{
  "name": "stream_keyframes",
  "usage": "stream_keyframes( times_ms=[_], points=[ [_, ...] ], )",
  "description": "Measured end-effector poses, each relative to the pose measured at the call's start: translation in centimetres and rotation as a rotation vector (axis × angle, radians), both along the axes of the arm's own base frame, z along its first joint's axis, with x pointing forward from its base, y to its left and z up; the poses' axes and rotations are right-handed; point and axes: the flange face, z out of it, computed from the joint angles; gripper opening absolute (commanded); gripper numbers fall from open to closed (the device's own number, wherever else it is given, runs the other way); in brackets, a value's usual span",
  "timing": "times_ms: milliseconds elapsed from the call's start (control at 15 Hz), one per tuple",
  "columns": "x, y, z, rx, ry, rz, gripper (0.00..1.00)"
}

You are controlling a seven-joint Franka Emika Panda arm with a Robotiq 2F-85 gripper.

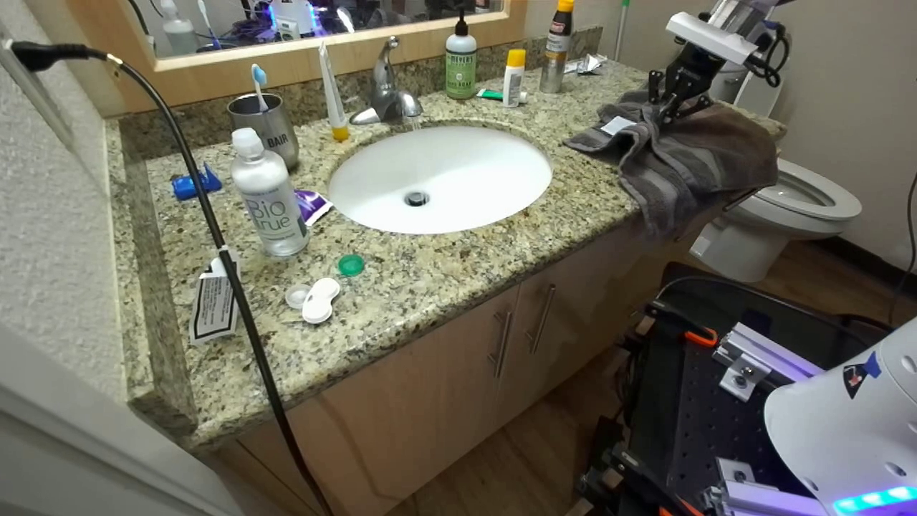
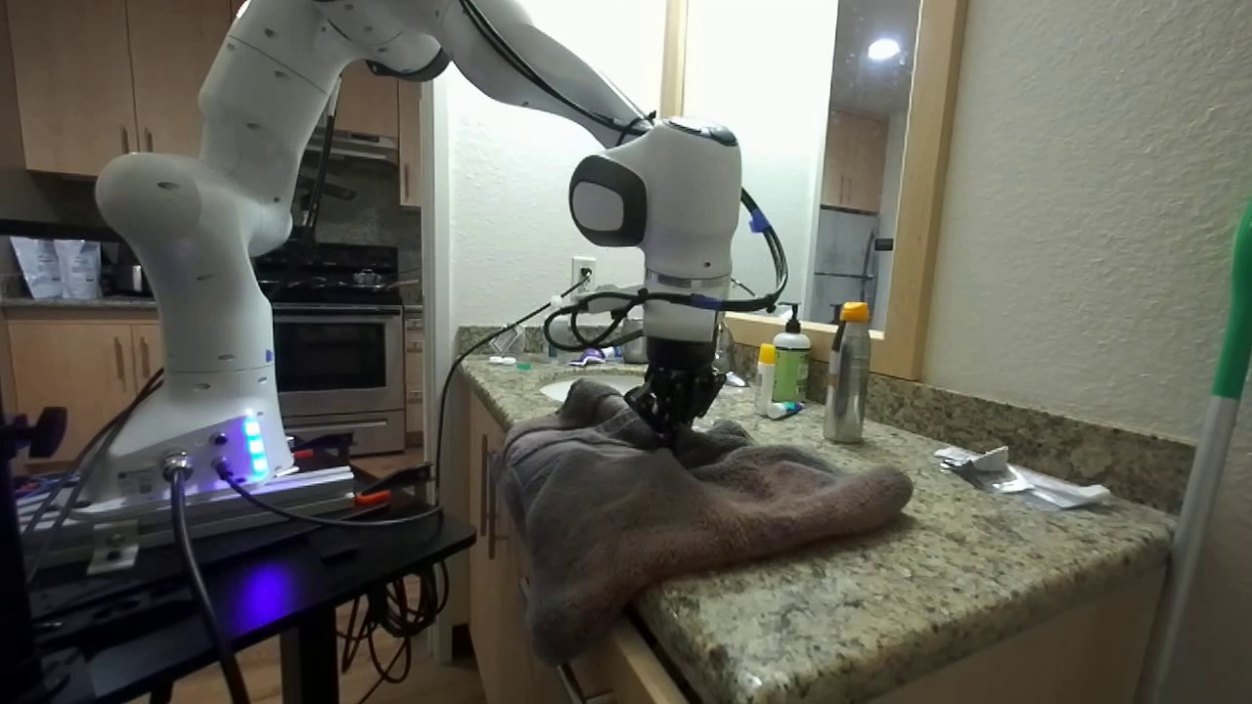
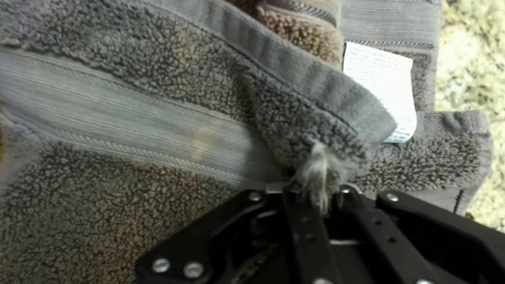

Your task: Use the grey towel to wipe the countertop

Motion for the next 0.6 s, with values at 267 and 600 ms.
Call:
stream_keyframes(
  times_ms=[267, 600],
  points=[
    [3.1, 0.4, 1.2, 0.035, -0.107, 0.056, 0.02],
    [12.4, 8.7, 4.0, 0.126, -0.183, 0.315, 0.02]
  ],
)
